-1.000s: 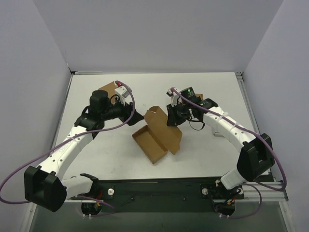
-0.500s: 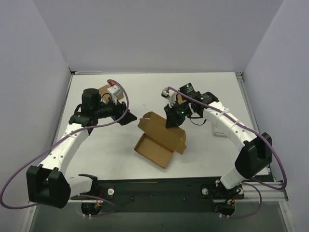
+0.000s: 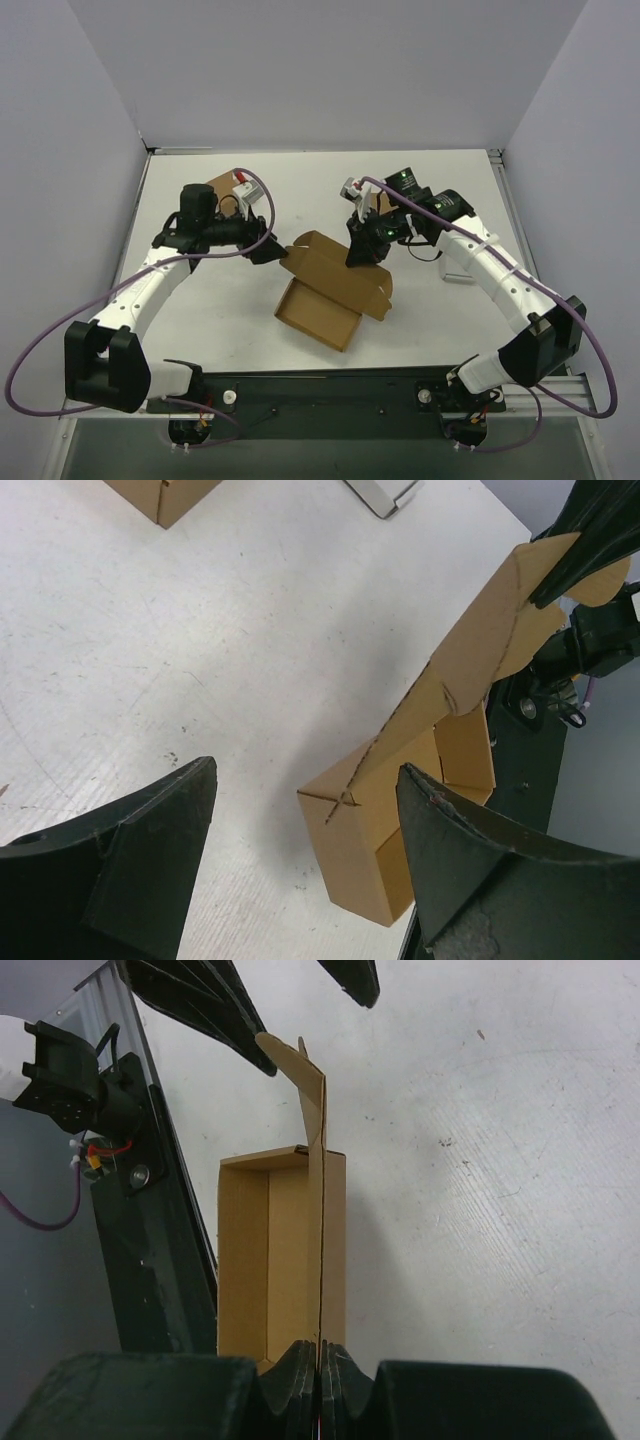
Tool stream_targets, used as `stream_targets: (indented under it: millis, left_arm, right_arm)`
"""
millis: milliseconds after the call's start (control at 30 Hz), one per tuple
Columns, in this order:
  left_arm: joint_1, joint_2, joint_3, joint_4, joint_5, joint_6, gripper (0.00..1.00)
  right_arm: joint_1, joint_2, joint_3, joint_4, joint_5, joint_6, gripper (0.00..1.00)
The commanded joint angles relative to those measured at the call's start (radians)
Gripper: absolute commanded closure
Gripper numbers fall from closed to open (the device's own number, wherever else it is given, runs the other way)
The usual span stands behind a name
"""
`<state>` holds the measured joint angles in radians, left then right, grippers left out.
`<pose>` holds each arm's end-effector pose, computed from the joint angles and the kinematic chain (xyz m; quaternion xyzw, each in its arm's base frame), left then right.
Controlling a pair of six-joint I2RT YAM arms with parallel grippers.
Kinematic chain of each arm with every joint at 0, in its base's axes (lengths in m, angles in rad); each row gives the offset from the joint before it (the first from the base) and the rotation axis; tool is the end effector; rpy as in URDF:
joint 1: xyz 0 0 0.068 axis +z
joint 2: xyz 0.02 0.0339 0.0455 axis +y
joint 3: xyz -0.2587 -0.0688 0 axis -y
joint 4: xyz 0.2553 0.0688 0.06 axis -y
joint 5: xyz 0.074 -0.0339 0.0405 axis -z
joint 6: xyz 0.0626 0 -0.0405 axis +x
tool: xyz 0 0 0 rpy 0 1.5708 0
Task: Fold the paper box
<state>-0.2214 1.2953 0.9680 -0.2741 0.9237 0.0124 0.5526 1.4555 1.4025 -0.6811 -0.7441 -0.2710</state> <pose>0.2844 -0.1152 0.2740 0.2986 0.7625 -0.4356 0.3737 0.2650 0.2132 0.3364 -0.4761 0.7210 0.3820 0.3281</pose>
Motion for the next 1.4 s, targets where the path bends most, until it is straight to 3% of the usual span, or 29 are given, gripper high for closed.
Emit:
stream_targets:
  millis: [0,133,367,533,600,633,667,767,967,1100,1200,1367]
  left_arm:
    - [-0.039,0.015,0.038,-0.005,0.053,0.032,0.18]
    - [-0.09,0.016,0.035,-0.001,0.006,0.044,0.23]
    - [-0.136,0.019,0.028,0.019,-0.031,0.034,0.51]
    - [-0.177,0.018,0.023,0.012,-0.072,0.055,0.87]
    - [-0.209,0.016,0.018,0.012,-0.11,0.069,1.0]
    - [-0.217,0.016,0.021,0.004,-0.126,0.076,1.0]
    - [-0.22,0.013,0.018,-0.002,-0.14,0.081,1.0]
    - [-0.222,0.004,0.012,0.007,-0.163,0.078,1.0]
    - [-0.22,-0.002,0.006,0.019,-0.161,0.074,1.0]
    - [-0.213,-0.005,0.009,0.016,-0.155,0.072,1.0]
    - [-0.207,-0.014,0.008,0.018,-0.145,0.073,1.0]
    - [-0.199,-0.028,0.003,0.024,-0.129,0.073,1.0]
  right_arm:
    - [0.012,-0.029,0.033,-0.032,-0.058,-0.028,1.0]
    - [0.015,-0.023,0.038,-0.037,-0.058,-0.03,1.0]
    - [0.015,-0.011,0.041,-0.04,-0.028,-0.024,1.0]
    - [0.013,0.0,0.056,-0.037,0.043,0.012,1.0]
    - [0.007,-0.001,0.059,-0.032,0.067,0.032,0.88]
    - [0.001,-0.004,0.058,-0.029,0.098,0.065,0.81]
    - [-0.011,-0.007,0.055,-0.011,0.113,0.087,0.65]
    - [-0.072,-0.058,-0.012,0.062,0.182,0.191,0.49]
    - [-0.199,-0.305,-0.275,0.247,0.268,0.325,0.37]
    - [-0.221,-0.481,-0.48,0.328,0.291,0.41,0.36]
    - [-0.22,-0.552,-0.589,0.394,0.327,0.441,0.33]
    - [-0.218,-0.521,-0.635,0.44,0.368,0.472,0.31]
